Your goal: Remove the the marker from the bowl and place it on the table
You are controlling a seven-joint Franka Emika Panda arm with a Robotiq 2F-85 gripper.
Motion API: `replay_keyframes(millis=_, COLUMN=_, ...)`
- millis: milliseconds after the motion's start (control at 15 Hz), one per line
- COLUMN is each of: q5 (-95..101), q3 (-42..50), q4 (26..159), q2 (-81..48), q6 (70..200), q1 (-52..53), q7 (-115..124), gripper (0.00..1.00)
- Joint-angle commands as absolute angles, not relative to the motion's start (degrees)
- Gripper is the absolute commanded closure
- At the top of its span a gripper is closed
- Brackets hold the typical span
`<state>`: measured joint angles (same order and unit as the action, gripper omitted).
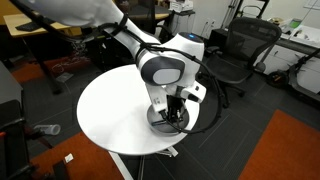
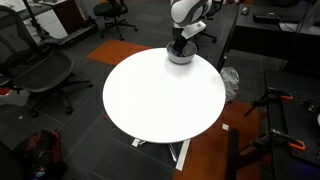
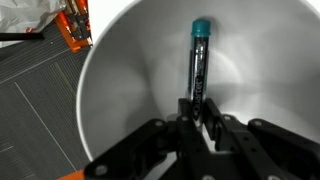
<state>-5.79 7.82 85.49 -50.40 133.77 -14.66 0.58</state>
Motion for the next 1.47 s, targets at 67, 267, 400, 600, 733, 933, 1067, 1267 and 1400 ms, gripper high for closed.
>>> replay_keyframes(millis=67, q5=-6.40, q3=6.98, q4=86.49, q2=-47.29, q6=132.86, q1=-15.24, q7=0.46, gripper=0.95)
replay_keyframes(millis=267, q5=-6.15, q3=7.07, q4=88.58, q2=-43.89, q6=132.96, q1=-14.91, q7=0.11, gripper=0.95)
replay_keyframes(millis=400, q5=-5.72, q3=7.26, q4=90.39, q2=-41.22, q6=132.95, q1=-14.46, q7=-0.15, gripper=0.95)
replay_keyframes(millis=600, q5=-5.15, q3=7.25, q4=93.82, q2=-36.55, q6=134.15, q1=-13.65, q7=-0.84, gripper=0.95)
replay_keyframes(millis=733, q5=-4.64, q3=7.15, q4=96.16, q2=-33.59, q6=134.48, q1=-12.91, q7=-1.32, gripper=0.95)
replay_keyframes(millis=933, q5=-3.69, q3=6.72, q4=99.89, q2=-29.53, q6=134.60, q1=-11.34, q7=-1.63, gripper=0.95)
replay_keyframes(millis=1067, q5=-3.59, q3=6.05, q4=102.46, q2=-27.19, q6=135.27, q1=-10.26, q7=-1.88, gripper=0.95)
replay_keyframes(millis=1267, q5=-3.32, q3=5.14, q4=105.76, q2=-24.48, q6=135.60, q1=-8.56, q7=-2.13, gripper=0.95)
replay_keyframes(millis=1400, q5=-2.84, q3=4.65, q4=107.55, q2=-23.64, q6=135.80, q1=-7.40, q7=-2.02, gripper=0.95)
